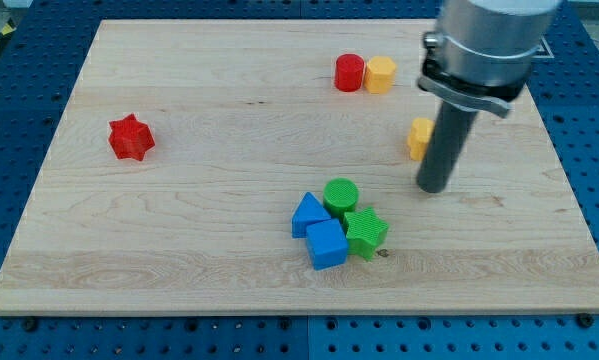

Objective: Push the yellow heart into the yellow hexagon

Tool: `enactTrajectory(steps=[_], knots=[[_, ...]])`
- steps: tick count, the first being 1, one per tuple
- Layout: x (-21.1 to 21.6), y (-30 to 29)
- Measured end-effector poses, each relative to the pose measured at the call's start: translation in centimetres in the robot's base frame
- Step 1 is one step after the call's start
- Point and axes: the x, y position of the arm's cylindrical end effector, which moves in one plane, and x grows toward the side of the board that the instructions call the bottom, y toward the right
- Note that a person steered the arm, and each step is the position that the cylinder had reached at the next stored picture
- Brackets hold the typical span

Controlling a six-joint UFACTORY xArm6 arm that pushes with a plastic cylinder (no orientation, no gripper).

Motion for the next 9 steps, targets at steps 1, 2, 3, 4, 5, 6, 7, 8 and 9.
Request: enactTrajectory(steps=[1,2,3,4,5,6,7,8,9], knots=[[-1.8,1.5],[-2.4,1.2],[-2.4,1.1],[-3.2,0.9],[-3.4,0.9],[-3.5,0.8],[-4.0,-0.1],[-4.0,-0.5],[-4.0,-1.8]])
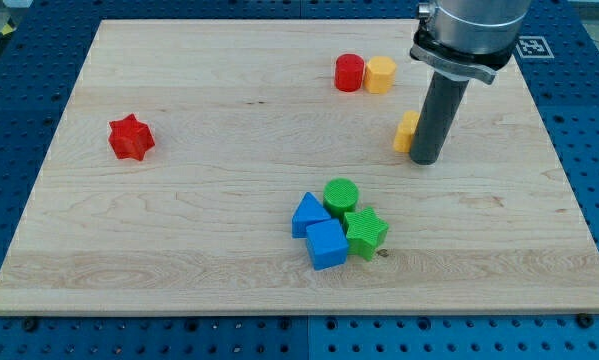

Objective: Push the yellow heart into the yellow hexagon

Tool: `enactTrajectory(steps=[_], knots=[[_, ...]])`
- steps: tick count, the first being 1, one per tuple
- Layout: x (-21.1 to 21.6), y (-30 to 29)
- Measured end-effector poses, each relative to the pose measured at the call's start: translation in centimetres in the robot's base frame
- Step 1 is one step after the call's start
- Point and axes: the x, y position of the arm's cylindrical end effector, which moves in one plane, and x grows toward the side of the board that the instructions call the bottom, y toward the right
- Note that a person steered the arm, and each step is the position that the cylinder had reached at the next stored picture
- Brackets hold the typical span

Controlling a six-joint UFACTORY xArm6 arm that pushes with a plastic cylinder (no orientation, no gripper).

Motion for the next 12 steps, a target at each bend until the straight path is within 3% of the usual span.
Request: enactTrajectory(steps=[9,10,12], knots=[[-4.9,-1.8],[-7.0,-1.8],[-6.3,-1.7]])
